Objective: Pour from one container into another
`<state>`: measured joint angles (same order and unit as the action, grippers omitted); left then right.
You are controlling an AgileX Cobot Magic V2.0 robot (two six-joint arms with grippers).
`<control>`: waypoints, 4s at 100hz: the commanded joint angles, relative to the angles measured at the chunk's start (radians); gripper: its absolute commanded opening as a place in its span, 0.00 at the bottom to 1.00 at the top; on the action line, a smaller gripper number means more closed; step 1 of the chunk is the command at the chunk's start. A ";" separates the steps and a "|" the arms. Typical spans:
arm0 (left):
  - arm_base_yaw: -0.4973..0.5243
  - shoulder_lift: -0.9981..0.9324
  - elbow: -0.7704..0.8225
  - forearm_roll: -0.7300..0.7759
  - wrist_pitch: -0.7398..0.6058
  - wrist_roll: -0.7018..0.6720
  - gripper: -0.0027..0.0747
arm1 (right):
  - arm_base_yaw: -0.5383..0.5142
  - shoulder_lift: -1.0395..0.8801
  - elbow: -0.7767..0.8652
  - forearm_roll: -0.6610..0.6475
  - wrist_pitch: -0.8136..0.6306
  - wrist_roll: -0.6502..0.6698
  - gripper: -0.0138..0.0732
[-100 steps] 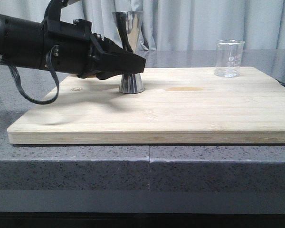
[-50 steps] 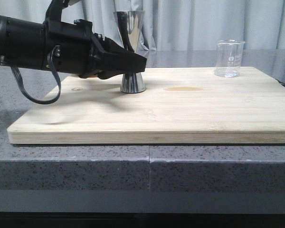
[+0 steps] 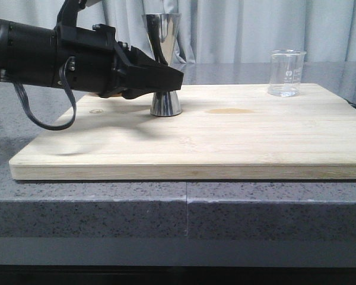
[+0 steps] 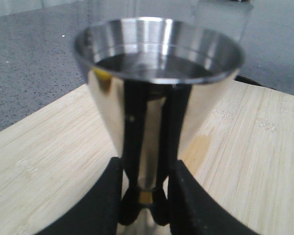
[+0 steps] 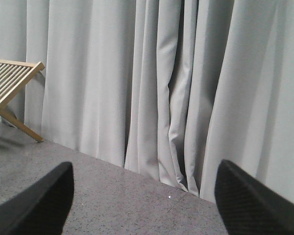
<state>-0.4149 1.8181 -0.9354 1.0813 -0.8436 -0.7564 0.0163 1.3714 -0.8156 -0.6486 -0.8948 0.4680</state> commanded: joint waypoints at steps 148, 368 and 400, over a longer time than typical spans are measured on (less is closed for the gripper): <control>0.062 -0.091 -0.026 0.057 -0.050 -0.057 0.59 | -0.003 -0.037 -0.020 0.024 -0.068 0.001 0.78; 0.637 -1.000 0.077 0.287 0.368 -0.583 0.55 | -0.007 -0.495 -0.020 0.372 0.761 -0.512 0.77; 0.556 -1.193 0.321 0.294 0.383 -0.583 0.54 | -0.007 -0.717 -0.018 0.352 1.054 -0.512 0.77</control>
<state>0.1582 0.6690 -0.6442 1.4316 -0.4638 -1.3254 0.0163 0.7077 -0.8072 -0.2829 0.1574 -0.0352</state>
